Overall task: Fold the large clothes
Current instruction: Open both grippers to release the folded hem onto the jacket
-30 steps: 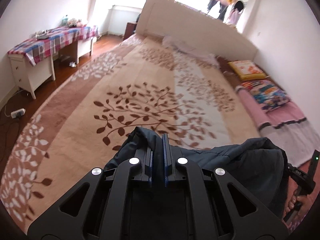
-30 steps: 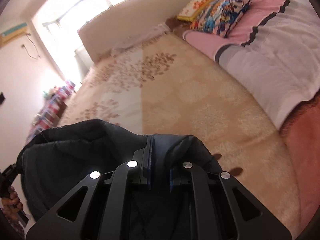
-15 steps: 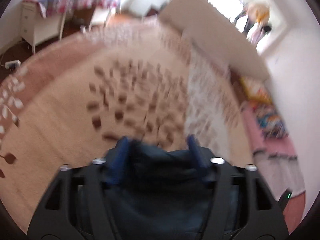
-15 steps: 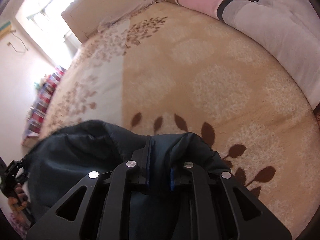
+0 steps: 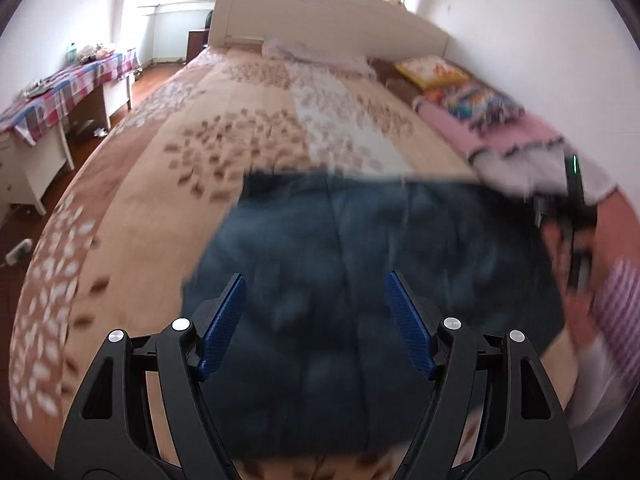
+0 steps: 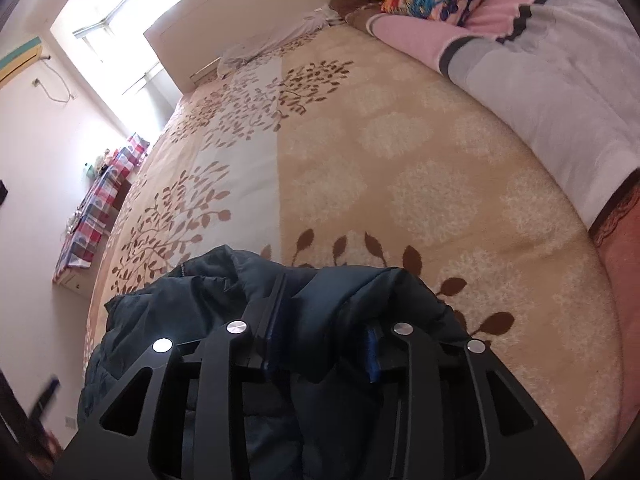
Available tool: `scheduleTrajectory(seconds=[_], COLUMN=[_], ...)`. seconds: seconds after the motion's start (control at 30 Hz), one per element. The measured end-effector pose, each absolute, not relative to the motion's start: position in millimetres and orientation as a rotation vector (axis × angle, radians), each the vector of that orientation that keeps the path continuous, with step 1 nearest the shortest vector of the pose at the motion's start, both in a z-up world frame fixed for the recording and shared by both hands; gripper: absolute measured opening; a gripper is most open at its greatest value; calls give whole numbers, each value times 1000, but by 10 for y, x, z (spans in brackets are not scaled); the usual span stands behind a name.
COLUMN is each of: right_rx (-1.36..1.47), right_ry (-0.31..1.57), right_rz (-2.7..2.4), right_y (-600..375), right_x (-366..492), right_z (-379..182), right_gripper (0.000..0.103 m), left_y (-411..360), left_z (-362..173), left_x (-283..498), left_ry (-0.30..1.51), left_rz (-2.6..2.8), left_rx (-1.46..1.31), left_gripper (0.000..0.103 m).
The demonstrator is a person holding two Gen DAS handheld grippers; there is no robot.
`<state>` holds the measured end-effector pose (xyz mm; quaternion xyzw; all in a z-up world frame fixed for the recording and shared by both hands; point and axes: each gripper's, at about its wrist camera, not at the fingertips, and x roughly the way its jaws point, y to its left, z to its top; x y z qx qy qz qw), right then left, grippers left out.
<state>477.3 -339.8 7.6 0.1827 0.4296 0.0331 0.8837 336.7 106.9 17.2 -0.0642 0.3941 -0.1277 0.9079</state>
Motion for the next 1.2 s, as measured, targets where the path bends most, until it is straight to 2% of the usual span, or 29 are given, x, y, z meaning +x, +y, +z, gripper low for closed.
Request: scheduleTrajectory(seconds=[0.13,0.2,0.23,0.27,0.33,0.47,0.67,0.9,1.03,1.2], right_rx=[343,367,394,433,463,414,272,538,719,869], right_ry=[902,923,927,922,876,800,738,889,951,917], right_rz=[41,50,57,75,61,17,73,122,112,104], right_y=[-3293,-3277,-3285,-3311,-3377,-3466,-3488,-3681,-3705,-3686], right_x=[4905,4978,4996,4992,4923,4687,3633,2324,2180,2427], right_z=[96,60,47,43,102,322,420,-392,-827,-1045], right_gripper=[38,45,50,65,77,78,78,82,83,83], left_y=[1224,1323,1373,1397,1451,1524,1741,1936,1847,1704], left_z=[-60,-109,-132,-148,-182,-280,-424,-694,-755,-842], left_x=[2945,2796,2728,2682,2596,2582,2528,2620,2761,2895], left_ry=[845,849,852,851,854,873,897,907,904,894], left_rz=[-215,-195,-188,-183,-177,-125,-77,-41,-53,-13], left_rx=[-165,-223,-250,-268,-309,-362,-526,-802,-895,-939], left_gripper=[71,71,71,71,71,71,73,76,79,87])
